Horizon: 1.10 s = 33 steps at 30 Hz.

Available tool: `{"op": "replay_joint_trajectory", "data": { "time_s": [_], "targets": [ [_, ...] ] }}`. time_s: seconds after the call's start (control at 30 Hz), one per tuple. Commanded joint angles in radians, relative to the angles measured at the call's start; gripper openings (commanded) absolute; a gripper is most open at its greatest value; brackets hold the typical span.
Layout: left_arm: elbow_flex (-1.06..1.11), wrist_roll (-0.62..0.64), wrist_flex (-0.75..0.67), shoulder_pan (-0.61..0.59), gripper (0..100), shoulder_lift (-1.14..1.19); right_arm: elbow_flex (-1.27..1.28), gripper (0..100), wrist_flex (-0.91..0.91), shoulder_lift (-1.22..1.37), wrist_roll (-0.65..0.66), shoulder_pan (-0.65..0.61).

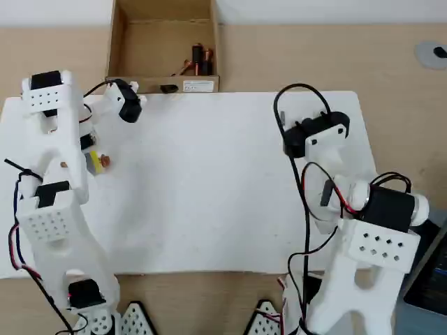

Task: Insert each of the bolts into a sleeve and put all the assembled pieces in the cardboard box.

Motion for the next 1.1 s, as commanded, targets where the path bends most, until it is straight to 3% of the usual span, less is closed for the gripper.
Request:
{"op": "replay_joint_trajectory", "data": {
  "time_s": [0.0, 0.27, 0.57, 0.83, 1.07],
  "targets": [
    [-0.074, -0.011, -0.008, -0.008, 20, 0.024, -0.002, 1.1, 0.02, -0.016, 0.002, 0.015],
    [-0.183, -0.002, -0.008, -0.015, 19, 0.174, -0.002, 1.1, 0.02, -0.016, 0.002, 0.015],
    [-0.195, 0.025, -0.005, 0.02, 0, 0.242, -0.002, 1.1, 0.02, -0.016, 0.002, 0.013],
    [-0.195, 0.101, 0.002, 0.043, 0, 0.232, -0.002, 1.1, 0.02, -0.019, 0.002, 0.013],
    [-0.249, 0.212, 0.101, 0.052, 1, 0.082, -0.022, 1.1, 0.021, -0.022, -0.014, 0.013]
  ]
}}
